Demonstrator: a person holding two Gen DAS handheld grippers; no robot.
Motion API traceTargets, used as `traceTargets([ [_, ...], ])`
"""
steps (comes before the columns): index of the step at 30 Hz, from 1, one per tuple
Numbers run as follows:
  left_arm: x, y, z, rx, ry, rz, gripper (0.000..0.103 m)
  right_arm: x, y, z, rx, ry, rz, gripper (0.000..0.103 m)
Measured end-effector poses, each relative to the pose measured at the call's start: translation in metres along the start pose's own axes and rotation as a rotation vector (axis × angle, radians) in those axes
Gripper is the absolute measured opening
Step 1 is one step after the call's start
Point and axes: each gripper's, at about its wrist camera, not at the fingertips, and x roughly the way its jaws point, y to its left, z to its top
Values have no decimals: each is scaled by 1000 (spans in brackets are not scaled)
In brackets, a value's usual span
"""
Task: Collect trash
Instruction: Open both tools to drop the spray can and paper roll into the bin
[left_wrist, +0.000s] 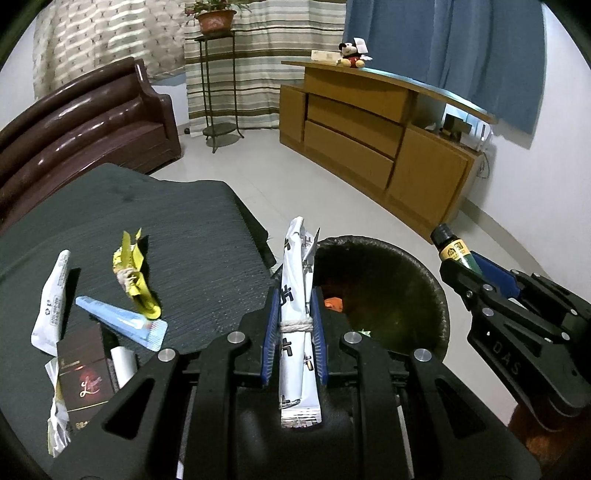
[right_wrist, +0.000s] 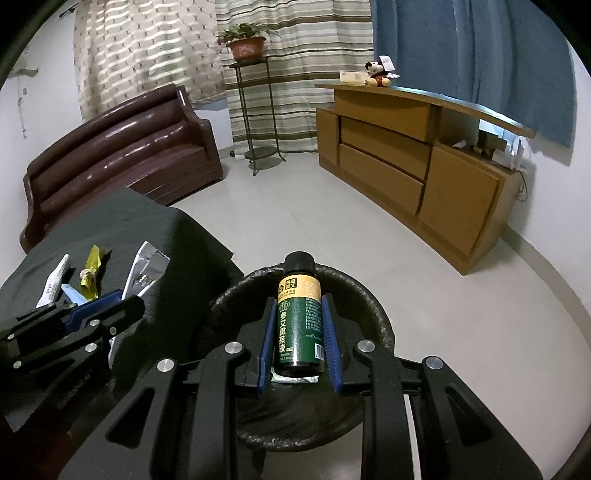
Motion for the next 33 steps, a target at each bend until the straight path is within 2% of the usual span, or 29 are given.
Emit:
traceTargets([
  [18,18,-13,6,30,25,7,18,10,-9,0,38,13,-10,25],
  [20,18,-13,7,24,23,9,23,10,-9,1,40,14,-11,25],
  [22,19,-11,7,16,19,10,35,9,-11,0,48,14,-13,25],
  [24,18,-9,7,9,16,10,37,9,-12,2,56,12,-19,30],
  [27,18,-8,7,1,9,13,52,7,-14,3,68,3,-24,36],
  [33,16,-7,7,-7,-2,17,59,5,-13,3,70,-5,-28,38],
])
